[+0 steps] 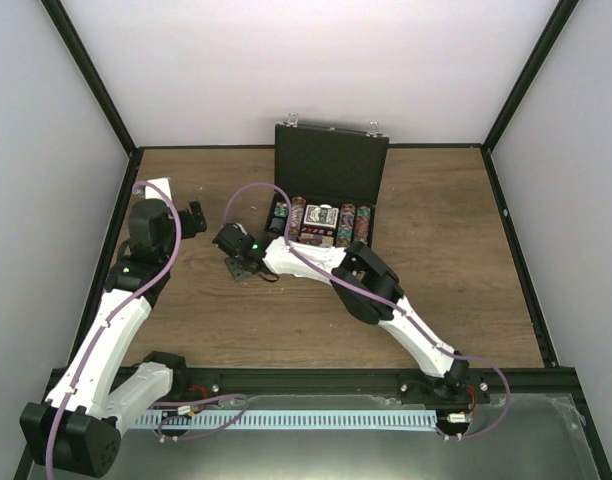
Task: Pack up texas hold em set
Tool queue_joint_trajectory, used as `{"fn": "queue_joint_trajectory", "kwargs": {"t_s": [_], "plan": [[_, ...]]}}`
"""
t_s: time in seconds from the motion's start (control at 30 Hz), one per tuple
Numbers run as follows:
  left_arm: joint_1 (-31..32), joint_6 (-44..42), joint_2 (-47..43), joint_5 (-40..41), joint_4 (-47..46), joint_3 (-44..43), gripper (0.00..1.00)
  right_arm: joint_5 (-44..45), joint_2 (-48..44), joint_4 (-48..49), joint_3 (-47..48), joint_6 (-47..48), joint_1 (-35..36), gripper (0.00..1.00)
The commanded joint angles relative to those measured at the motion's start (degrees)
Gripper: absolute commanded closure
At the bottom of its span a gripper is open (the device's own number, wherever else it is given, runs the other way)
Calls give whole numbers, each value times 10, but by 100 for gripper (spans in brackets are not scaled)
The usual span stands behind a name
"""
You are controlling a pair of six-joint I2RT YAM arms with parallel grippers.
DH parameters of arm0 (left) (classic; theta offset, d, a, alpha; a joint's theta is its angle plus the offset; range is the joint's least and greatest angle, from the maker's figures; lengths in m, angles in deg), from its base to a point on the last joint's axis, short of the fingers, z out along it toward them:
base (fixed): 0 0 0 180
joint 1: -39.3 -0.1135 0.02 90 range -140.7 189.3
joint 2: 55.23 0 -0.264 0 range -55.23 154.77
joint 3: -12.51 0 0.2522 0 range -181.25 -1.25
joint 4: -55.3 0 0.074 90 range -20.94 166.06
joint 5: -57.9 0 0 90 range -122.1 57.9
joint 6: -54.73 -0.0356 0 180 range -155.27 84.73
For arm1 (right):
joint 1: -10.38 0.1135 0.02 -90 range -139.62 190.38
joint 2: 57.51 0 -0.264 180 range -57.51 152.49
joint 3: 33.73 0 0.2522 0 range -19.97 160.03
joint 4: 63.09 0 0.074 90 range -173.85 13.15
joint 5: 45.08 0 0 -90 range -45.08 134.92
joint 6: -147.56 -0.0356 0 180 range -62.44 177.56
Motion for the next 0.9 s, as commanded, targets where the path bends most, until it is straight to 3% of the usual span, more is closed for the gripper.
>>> {"fn": "queue_joint_trajectory", "kwargs": {"t_s": [0.0,0.4,0.57,0.87], "plan": [[3,-1,0,-6,-2,-3,0,-38,-19,-39,-67,-10,-1,48],[5,-1,1,-6,-1,-3,0,-34,-151,-31,-280,-41,29,52],[8,-1,4,-10,-2,-3,0,-60,-204,-37,-358,-80,42,49],[11,-2,9,-12,0,-4,0,-72,-230,-72,-395,-90,52,36]]}}
